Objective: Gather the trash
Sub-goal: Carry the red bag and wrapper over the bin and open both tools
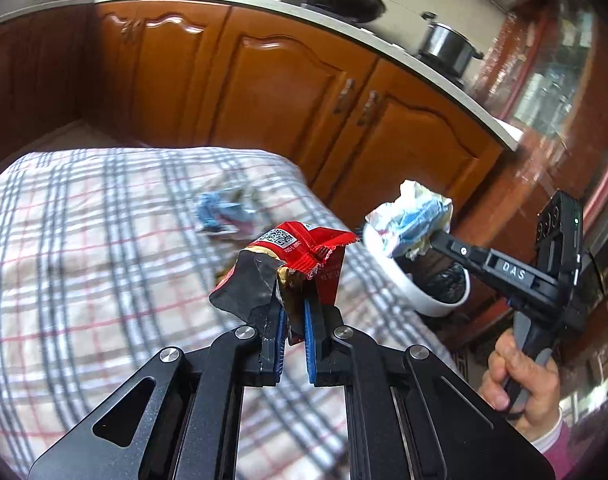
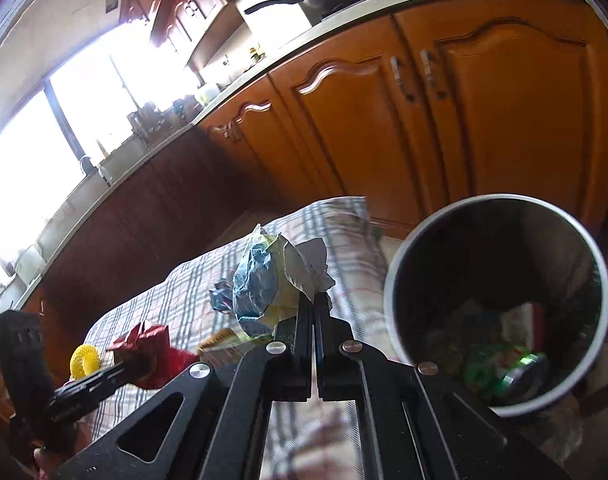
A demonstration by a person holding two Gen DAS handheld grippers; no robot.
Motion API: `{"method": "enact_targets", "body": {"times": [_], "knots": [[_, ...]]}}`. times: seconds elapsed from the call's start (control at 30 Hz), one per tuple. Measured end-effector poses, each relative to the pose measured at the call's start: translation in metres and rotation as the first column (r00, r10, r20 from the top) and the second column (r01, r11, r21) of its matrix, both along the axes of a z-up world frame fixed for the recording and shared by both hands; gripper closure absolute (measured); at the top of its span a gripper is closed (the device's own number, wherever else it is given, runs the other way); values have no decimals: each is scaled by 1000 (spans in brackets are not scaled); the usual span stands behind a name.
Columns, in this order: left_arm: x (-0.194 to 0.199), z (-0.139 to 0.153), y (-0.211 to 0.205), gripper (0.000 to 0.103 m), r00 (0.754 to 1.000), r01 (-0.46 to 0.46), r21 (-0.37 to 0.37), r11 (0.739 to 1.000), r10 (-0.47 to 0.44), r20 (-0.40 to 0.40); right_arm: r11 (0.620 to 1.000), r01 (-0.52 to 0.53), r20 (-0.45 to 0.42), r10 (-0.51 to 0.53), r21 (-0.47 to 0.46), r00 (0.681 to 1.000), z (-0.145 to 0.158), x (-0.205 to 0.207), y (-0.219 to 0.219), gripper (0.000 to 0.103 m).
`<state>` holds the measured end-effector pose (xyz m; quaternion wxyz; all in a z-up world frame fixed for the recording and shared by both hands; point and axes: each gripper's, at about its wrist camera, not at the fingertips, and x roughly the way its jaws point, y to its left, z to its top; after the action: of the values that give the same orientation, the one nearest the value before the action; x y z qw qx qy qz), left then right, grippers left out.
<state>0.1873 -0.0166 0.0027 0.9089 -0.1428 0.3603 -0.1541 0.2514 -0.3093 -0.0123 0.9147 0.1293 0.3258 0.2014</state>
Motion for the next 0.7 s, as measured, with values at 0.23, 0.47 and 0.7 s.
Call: {"method": "enact_targets", "body": {"times": [0.23, 0.47, 0.7], "knots": [[11, 4, -44, 96, 997, 79, 10, 997, -79, 4, 997, 77, 0, -77, -3, 997, -2, -16, -45, 102], [24, 4, -87, 96, 989, 150, 30, 988, -150, -3, 987, 160, -9, -160, -8, 987, -8, -21, -88, 102], [41, 3, -127, 96, 979, 206, 46, 978, -205, -17, 979, 204, -13, -204, -21, 979, -10, -20, -110, 102]]}}
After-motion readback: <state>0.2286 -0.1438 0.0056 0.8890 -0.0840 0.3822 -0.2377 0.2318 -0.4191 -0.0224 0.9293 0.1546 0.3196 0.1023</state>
